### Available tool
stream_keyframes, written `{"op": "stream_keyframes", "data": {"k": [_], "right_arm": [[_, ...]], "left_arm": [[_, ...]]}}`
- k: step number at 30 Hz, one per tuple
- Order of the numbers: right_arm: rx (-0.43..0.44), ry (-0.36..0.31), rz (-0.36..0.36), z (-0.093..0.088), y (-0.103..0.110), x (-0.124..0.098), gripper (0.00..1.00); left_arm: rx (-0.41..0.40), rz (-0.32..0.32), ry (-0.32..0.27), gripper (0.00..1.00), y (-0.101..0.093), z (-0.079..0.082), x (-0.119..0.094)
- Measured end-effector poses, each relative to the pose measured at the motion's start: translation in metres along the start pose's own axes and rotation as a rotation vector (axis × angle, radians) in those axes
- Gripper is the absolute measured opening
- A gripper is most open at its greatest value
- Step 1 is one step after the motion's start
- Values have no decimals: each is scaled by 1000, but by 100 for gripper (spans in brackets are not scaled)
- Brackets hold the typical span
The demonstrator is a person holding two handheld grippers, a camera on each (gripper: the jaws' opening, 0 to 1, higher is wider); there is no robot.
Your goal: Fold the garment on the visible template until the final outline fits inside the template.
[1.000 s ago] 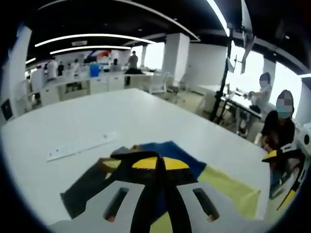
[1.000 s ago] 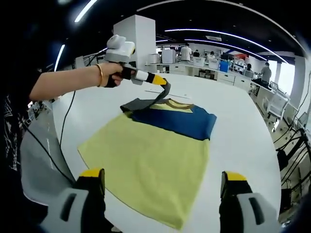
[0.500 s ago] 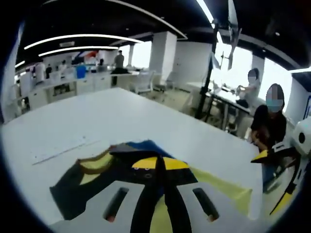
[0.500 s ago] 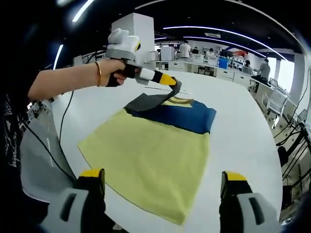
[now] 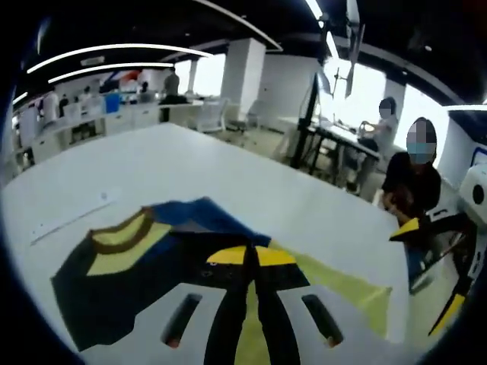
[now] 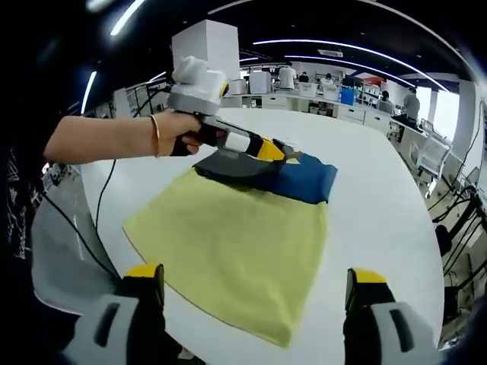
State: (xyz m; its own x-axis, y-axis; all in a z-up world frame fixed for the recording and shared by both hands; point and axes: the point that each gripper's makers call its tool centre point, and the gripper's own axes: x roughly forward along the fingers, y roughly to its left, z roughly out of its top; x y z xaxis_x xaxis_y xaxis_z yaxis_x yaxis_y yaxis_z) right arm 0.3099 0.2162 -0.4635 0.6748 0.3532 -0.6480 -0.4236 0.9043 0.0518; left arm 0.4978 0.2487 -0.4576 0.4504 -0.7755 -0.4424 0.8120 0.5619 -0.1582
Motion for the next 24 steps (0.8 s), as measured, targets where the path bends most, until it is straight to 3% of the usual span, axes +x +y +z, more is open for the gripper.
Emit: {"op": "stream_keyframes", "data": {"k": [11, 24], "right_arm": [[-22, 16, -13, -13, -8, 8, 100], [-9, 14, -3, -15, -14, 13, 100]], "left_arm": [[-5, -24, 68, 0, -6, -30, 27], [-11, -75, 108, 0, -23, -42, 42]]}}
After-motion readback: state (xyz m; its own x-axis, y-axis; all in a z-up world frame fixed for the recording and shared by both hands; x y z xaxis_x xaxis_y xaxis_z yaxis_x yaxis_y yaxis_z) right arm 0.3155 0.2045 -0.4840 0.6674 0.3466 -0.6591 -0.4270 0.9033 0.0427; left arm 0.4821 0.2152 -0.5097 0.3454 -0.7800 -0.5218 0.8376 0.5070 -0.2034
